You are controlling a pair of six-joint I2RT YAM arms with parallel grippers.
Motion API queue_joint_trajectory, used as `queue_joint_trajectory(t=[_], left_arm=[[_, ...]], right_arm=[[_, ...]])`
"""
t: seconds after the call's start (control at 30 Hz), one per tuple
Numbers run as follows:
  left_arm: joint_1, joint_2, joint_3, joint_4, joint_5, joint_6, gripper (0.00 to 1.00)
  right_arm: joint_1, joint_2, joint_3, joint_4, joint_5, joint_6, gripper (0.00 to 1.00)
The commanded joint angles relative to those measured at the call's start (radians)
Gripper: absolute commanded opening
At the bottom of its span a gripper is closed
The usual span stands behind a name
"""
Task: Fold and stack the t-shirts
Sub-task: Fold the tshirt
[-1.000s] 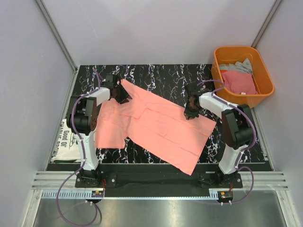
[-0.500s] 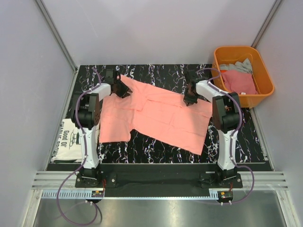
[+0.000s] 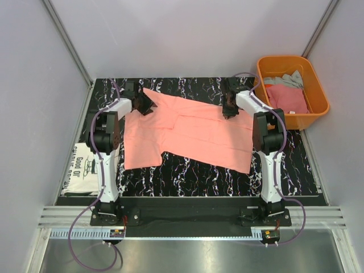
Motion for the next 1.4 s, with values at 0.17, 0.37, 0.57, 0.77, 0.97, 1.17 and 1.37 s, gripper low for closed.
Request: queue_joint_trajectory(t=[0.17,0.37,0.57,0.77,0.97,1.17,1.37], left_arm=[[0.0,-0.353,-0.058,-0.146,-0.1,0.314,0.52],[0.002,-0.689,-0.32,-0.281,-0.185,0.378,0.5],[0.023,-0.971,-0.659,-0.405,-0.254,0.299,0.47],[0.049,-1.07,-0.814,-0.457,-0.326,0.251,0.46],[0.094,-1.013,-0.882,-0.467,-0.277,0.2,0.45],[0.142,-0.998,-0.958,-0.432,-0.281,0.173,0.4],[0.16,-0.961,-0.971,-0.404,-0.275,0.194,0.4]], right_arm=[[-0.007,-0.161,0.071,-0.165,-0.102,0.035,0.31],[-0.007,-0.359,-0.074,-0.231,-0.213,0.115,0.56],[-0.002,-0.587,-0.349,-0.229,-0.31,0.16,0.64],[-0.002,-0.831,-0.565,-0.202,-0.379,0.215,0.67],[-0.004,-0.965,-0.751,-0.15,-0.449,0.287,0.73],[-0.004,-1.022,-0.832,-0.139,-0.463,0.306,0.73],[-0.004,-1.042,-0.854,-0.14,-0.459,0.296,0.73]])
